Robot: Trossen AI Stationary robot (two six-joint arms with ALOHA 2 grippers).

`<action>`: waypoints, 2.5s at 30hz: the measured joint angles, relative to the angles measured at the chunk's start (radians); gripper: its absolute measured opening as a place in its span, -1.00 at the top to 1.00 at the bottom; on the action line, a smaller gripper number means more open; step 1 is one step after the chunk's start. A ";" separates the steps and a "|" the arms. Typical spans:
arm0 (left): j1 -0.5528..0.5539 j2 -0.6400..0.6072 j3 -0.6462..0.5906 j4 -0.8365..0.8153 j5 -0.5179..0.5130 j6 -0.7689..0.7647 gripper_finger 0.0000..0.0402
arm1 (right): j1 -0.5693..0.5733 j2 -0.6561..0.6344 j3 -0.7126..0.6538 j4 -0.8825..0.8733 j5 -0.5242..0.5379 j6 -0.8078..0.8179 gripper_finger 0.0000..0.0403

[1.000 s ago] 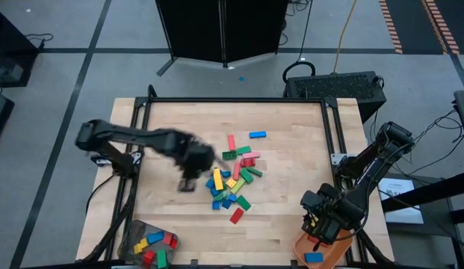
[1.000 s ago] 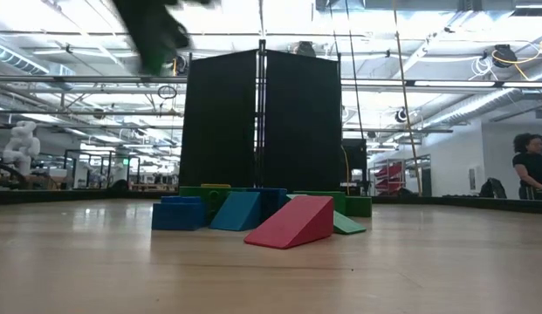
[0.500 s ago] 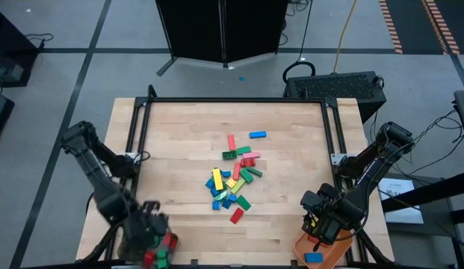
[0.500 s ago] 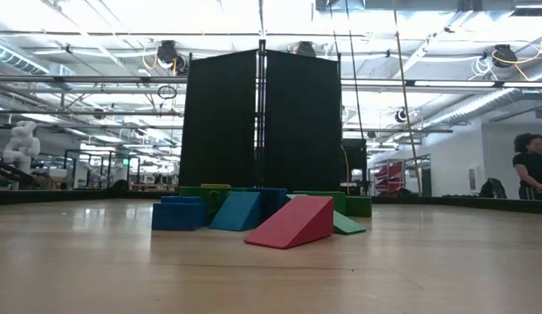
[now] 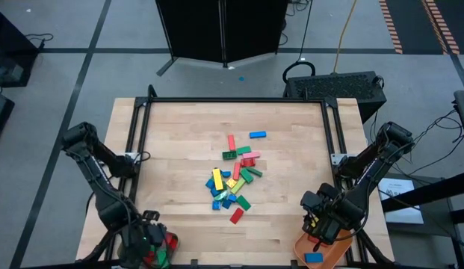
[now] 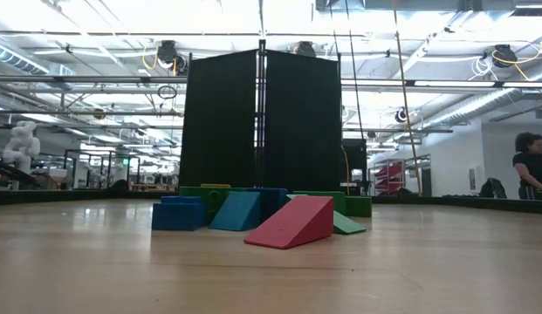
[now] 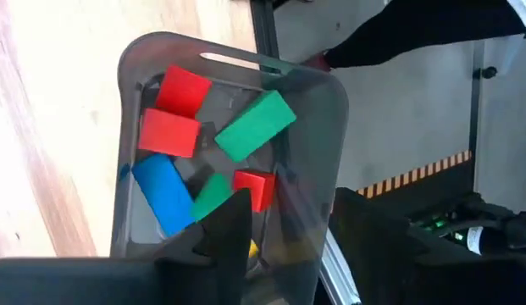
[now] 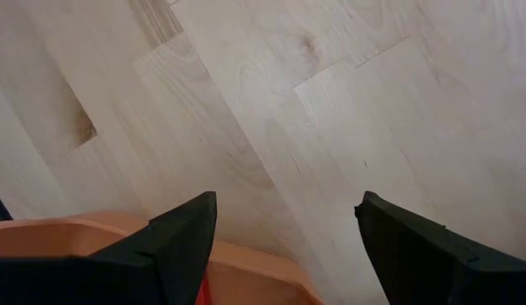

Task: Sort blocks by size
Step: Put the yellow rectangular block into the orange bin

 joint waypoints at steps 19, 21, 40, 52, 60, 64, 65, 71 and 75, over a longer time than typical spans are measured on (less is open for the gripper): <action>0.737 0.004 0.000 0.046 -0.371 0.854 0.06 | 0.000 0.000 0.000 -0.009 0.052 -0.046 -0.37; 0.815 0.040 0.000 0.074 -0.363 0.746 0.06 | 0.000 0.000 0.000 -0.010 0.053 -0.023 -0.37; 0.880 0.217 0.000 0.162 -0.237 -0.316 0.06 | 0.000 0.000 0.000 -0.005 0.082 0.030 -0.37; 0.855 0.257 0.001 0.160 -0.224 -0.417 0.06 | 0.000 0.000 0.000 -0.003 0.082 0.023 -0.37; 0.903 0.274 0.010 0.162 -0.180 -0.151 0.06 | 0.000 0.001 0.000 -0.008 0.127 0.015 -0.37; 0.926 0.251 0.031 0.165 -0.186 0.108 0.06 | 0.000 0.001 0.000 -0.008 0.130 0.004 -0.37; 0.929 0.250 0.038 0.168 -0.185 0.231 0.06 | 0.000 0.001 0.000 -0.009 0.131 0.004 -0.37; 0.888 0.250 0.063 0.120 -0.155 0.961 0.06 | 0.000 0.001 0.000 -0.009 0.132 -0.022 -0.37; 0.857 0.250 0.063 0.093 -0.158 1.212 0.06 | 0.000 0.001 0.000 -0.009 0.132 -0.018 -0.37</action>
